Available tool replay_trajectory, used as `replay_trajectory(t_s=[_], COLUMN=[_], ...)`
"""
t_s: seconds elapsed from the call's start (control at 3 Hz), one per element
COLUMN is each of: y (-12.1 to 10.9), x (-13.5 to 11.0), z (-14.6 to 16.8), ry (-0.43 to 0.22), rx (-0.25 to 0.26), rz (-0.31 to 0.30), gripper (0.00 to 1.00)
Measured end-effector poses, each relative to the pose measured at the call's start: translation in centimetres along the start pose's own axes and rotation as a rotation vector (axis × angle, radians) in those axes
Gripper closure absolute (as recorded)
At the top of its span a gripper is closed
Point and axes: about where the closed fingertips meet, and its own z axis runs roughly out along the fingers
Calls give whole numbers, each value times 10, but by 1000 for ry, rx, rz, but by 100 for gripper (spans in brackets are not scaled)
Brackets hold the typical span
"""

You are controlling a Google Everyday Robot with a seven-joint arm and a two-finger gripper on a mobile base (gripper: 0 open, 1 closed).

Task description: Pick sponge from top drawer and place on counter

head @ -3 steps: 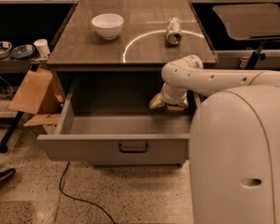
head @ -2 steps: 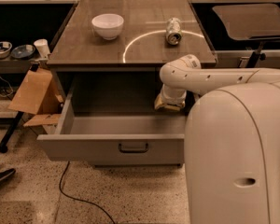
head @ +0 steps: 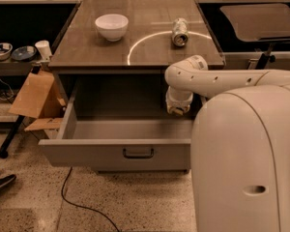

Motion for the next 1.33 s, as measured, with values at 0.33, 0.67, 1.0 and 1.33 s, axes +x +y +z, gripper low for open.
replay_trajectory(t_s=[0.33, 0.67, 1.0, 1.33], y=[-13, -32, -46, -71], x=[9, 29, 50, 83], z=[-19, -55, -94, -138], ry=[-39, -85, -112, -128], rx=[33, 37, 9, -26], rz=[19, 15, -50, -152], gripper=[100, 100, 100, 100])
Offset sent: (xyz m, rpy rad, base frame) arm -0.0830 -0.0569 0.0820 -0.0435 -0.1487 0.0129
